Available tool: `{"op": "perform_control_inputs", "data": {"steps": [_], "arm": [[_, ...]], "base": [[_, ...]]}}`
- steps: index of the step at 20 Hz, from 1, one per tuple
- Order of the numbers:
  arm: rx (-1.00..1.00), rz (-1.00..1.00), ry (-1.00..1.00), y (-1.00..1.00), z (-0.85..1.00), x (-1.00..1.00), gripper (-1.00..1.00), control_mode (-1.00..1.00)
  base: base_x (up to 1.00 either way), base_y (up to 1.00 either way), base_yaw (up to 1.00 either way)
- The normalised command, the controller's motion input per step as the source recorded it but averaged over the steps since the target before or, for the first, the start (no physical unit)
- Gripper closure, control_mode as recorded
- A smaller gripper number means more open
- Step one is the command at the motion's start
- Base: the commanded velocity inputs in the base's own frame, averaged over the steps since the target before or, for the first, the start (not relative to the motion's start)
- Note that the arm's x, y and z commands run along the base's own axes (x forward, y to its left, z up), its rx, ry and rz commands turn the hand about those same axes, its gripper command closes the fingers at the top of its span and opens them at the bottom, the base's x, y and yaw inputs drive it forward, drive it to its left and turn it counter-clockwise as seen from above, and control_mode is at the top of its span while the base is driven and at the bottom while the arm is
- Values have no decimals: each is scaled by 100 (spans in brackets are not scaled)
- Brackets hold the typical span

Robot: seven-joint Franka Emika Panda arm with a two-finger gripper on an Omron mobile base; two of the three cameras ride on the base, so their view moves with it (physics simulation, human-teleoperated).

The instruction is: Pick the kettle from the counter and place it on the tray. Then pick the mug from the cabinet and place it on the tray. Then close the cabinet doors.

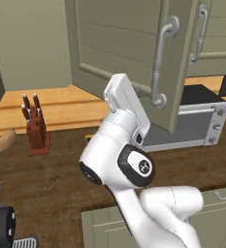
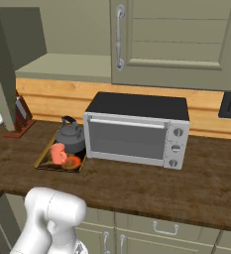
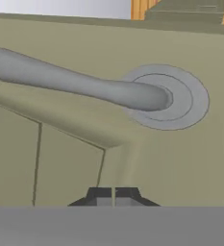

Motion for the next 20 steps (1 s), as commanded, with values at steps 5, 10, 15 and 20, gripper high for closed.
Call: {"op": "perform_control_inputs", "data": {"steps": [5, 10, 15, 20], "arm": [[3, -1, -21, -27, 30, 61, 100, -100], [0, 0, -25, -2, 24, 40, 100, -100], [0, 0, -7, -6, 7, 70, 100, -100], [3, 0, 1, -9, 0, 100, 100, -100]], "base": [[0, 0, 0], [0, 0, 0], [0, 0, 0], [0, 0, 0]]}}
